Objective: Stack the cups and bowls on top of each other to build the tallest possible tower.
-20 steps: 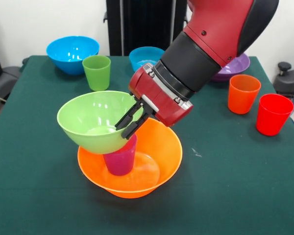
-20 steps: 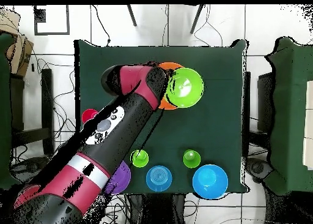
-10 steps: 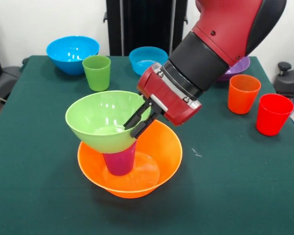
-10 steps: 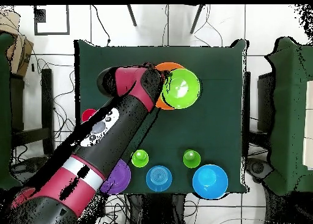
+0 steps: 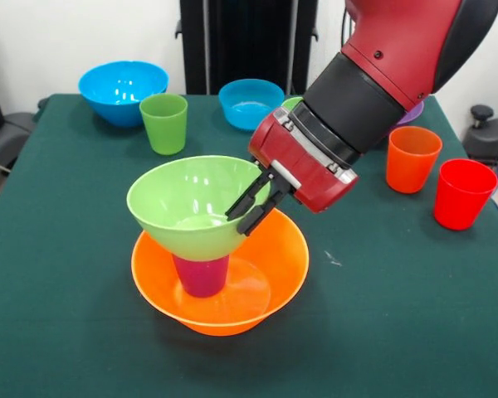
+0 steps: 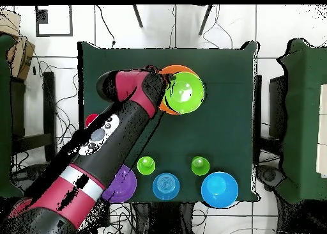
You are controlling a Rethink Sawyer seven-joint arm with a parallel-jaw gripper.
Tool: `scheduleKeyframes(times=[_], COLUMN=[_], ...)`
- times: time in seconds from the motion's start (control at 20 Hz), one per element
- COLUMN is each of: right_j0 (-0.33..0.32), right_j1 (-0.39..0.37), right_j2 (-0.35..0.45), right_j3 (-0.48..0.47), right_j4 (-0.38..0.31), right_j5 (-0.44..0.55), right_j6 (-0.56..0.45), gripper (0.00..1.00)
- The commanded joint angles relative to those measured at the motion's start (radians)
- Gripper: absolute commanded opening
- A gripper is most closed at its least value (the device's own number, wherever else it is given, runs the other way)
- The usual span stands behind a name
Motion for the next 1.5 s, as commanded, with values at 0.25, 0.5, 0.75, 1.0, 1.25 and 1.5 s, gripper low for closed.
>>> scheduleKeyframes(times=[0.25, 0.5, 0.75, 1.0, 1.25, 1.5], right_j0=[-0.009, -0.011, -0.012, -0.007, -0.001, 0.004], right_j1=[-0.022, -0.039, -0.036, -0.044, -0.095, -0.152], right_j2=[0.145, 0.164, 0.161, 0.159, 0.191, 0.232], right_j3=[0.061, 0.076, 0.071, 0.081, 0.124, 0.179], right_j4=[0.006, 0.005, 0.010, 0.011, 0.004, -0.004], right_j5=[-0.079, -0.086, -0.086, -0.083, -0.119, -0.160], right_j6=[0.169, 0.153, 0.157, 0.162, 0.139, 0.117], gripper=[1.00, 1.00, 1.00, 1.00, 1.00, 1.00])
